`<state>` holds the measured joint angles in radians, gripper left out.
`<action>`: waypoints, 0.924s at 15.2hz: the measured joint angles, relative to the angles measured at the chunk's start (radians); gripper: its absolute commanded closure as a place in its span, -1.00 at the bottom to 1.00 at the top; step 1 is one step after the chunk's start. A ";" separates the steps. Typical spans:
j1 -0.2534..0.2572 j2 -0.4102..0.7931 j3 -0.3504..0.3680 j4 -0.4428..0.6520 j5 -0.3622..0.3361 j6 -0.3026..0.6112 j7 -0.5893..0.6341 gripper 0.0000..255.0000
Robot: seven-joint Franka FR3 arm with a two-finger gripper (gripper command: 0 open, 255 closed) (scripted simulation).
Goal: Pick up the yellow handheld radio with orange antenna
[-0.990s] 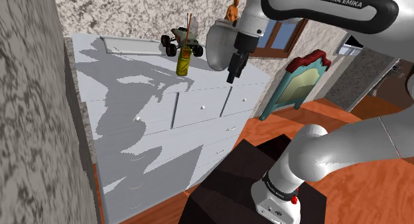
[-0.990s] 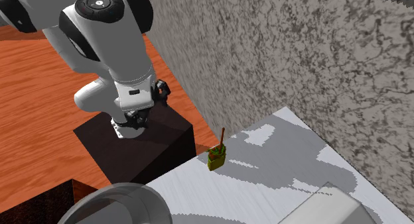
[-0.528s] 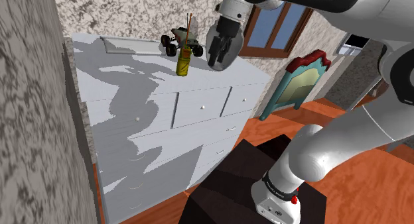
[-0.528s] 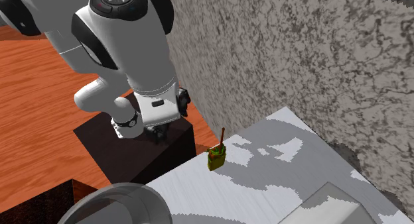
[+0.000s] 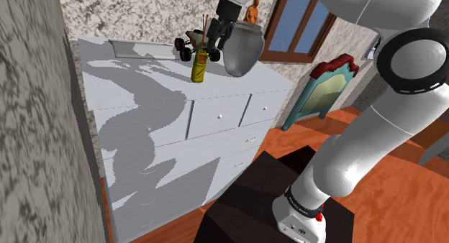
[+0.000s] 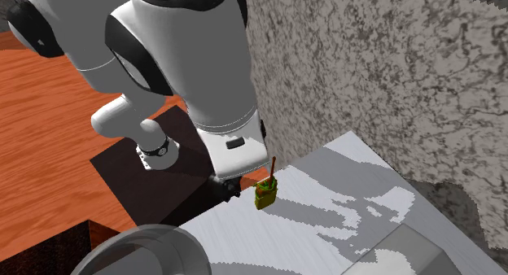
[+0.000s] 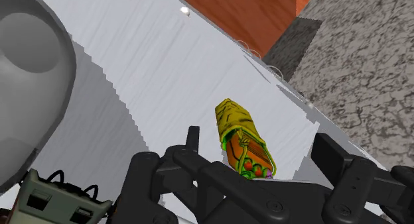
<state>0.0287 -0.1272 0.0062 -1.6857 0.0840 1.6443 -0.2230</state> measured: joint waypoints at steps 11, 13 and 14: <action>0.002 0.012 0.003 -0.081 0.003 0.103 -0.008 1.00; 0.002 0.012 0.003 -0.083 0.003 0.104 -0.008 1.00; 0.002 0.012 0.003 -0.083 0.003 0.104 -0.008 1.00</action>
<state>0.0310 -0.1155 0.0087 -1.7684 0.0871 1.7483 -0.2309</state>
